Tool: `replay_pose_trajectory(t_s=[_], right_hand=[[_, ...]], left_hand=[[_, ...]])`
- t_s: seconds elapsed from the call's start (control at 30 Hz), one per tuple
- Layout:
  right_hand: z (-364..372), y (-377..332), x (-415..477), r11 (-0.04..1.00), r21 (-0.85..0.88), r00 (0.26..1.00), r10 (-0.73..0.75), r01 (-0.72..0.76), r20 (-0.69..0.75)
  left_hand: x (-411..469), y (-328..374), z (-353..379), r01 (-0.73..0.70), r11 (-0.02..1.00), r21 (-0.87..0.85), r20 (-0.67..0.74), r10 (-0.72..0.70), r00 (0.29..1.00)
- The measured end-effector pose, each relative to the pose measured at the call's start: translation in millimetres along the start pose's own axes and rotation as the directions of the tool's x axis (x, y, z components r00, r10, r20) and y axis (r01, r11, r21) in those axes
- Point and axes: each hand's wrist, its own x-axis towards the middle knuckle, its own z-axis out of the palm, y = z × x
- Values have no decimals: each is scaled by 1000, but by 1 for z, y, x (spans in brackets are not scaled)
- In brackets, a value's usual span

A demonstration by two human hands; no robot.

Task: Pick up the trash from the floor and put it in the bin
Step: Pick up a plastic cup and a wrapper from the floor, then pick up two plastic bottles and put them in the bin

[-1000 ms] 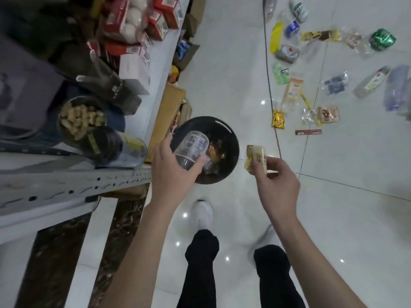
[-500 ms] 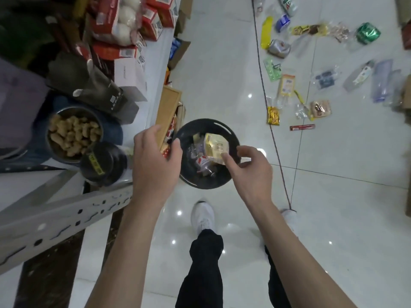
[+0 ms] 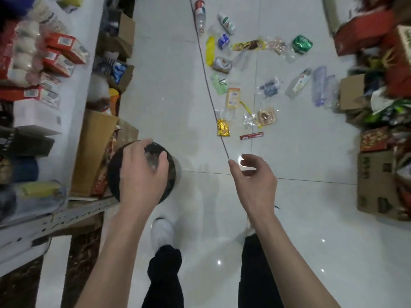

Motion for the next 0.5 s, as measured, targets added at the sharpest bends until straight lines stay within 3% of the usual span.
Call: replay_pose_trajectory(t_s=[0.27,0.5], right_hand=[[-233,21,102,998,54,977,22,-11,-214],[-323,20,164,997,74,950,27,-4,-310]], left_hand=[[-35,202,109,-147,986,-84,47,151,987],[-32,303,159,-237,964,-123,53,245,968]])
